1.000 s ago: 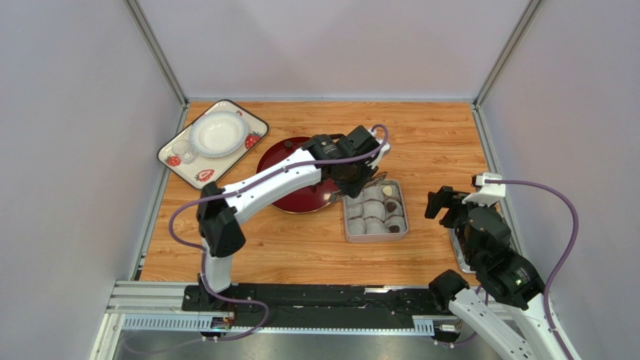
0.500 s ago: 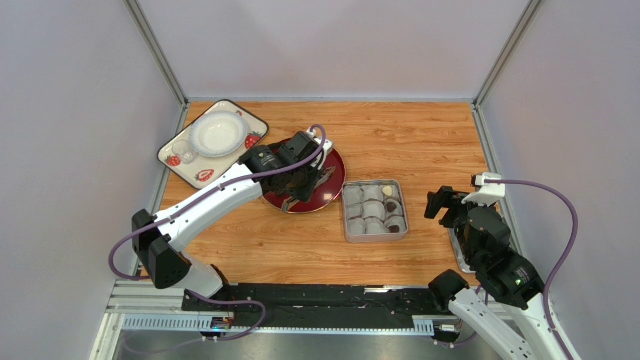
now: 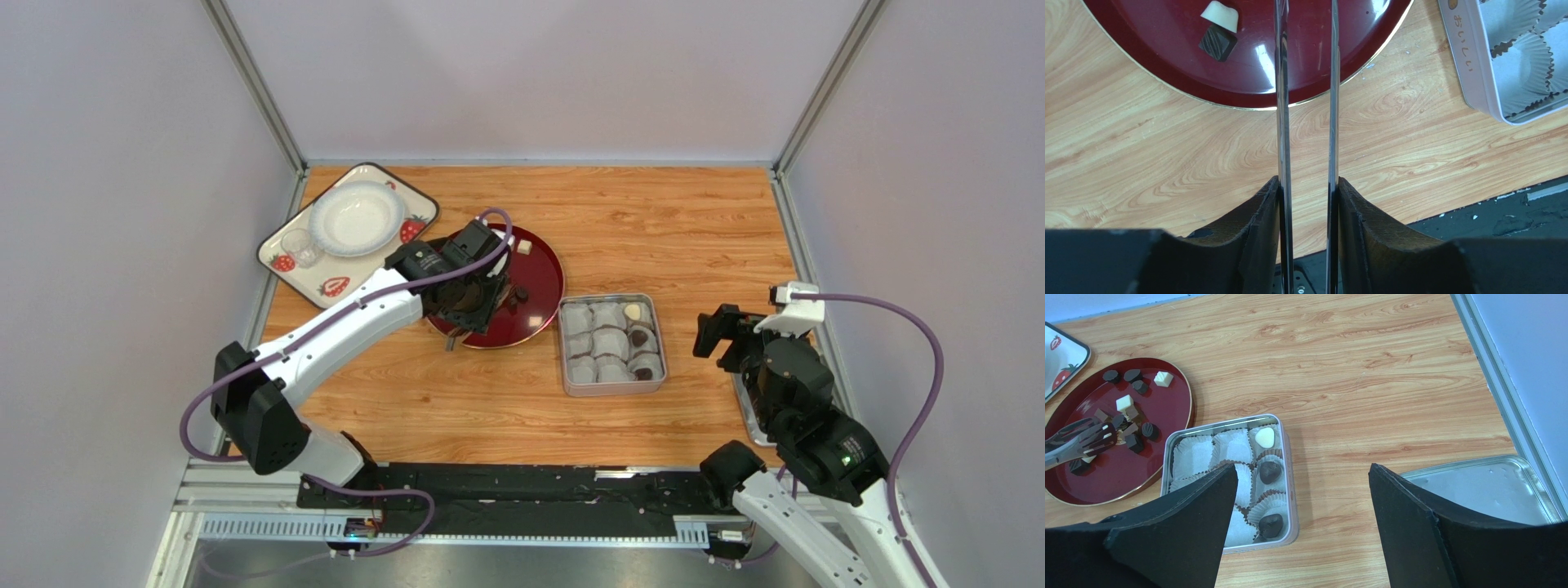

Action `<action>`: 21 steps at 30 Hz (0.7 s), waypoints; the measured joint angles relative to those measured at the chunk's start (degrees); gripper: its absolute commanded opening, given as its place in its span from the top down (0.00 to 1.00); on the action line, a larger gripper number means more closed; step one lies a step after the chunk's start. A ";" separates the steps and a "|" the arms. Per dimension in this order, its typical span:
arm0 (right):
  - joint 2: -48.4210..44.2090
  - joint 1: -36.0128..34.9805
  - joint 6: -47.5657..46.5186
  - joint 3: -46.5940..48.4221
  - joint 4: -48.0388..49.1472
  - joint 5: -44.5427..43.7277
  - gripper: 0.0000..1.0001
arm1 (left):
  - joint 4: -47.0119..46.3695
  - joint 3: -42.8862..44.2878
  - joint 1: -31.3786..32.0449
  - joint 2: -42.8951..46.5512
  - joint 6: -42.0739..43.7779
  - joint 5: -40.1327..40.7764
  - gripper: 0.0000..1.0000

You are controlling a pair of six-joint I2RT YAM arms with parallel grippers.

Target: Pack the chocolate

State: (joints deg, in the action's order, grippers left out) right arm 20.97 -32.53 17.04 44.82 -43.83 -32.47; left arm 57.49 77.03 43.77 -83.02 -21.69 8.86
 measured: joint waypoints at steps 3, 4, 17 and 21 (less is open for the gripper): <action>0.00 0.00 0.00 0.00 0.00 0.00 0.17 | -0.04 0.04 0.00 -1.75 -1.16 -0.09 0.54; 0.00 0.00 0.00 0.00 0.00 0.00 0.17 | -0.04 0.07 0.00 -2.16 -1.46 -0.17 0.53; -0.26 0.00 0.00 0.00 0.00 0.52 0.17 | -0.22 2.40 0.70 -8.04 -4.46 -0.28 0.52; -0.83 0.00 -0.02 0.00 0.00 0.63 0.17 | -0.07 3.28 1.27 -9.57 -5.01 -0.07 0.52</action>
State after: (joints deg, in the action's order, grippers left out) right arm 20.14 -32.53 17.02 44.82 -43.83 -31.83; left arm 57.43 80.31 45.04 -92.60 -26.70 8.80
